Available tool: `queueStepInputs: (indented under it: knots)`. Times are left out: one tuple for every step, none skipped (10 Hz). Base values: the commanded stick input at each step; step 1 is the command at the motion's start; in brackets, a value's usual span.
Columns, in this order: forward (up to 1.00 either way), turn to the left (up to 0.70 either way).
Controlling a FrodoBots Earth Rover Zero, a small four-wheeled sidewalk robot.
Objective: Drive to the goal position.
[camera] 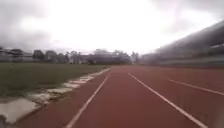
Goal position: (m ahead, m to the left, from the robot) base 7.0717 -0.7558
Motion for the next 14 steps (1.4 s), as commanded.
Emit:
queueStepInputs:
  knots:
    - [0.70, 0.00]
    - [0.70, 0.00]
    - [0.70, 0.00]
    - [0.70, 0.00]
    - [0.70, 0.00]
    - [0.70, 0.00]
    - [0.70, 0.00]
    - [0.70, 0.00]
    - [0.70, 0.00]
    - [0.70, 0.00]
    - [0.70, 0.00]
    - [0.70, -0.35]
    - [0.70, -0.35]
    - [0.70, -0.35]
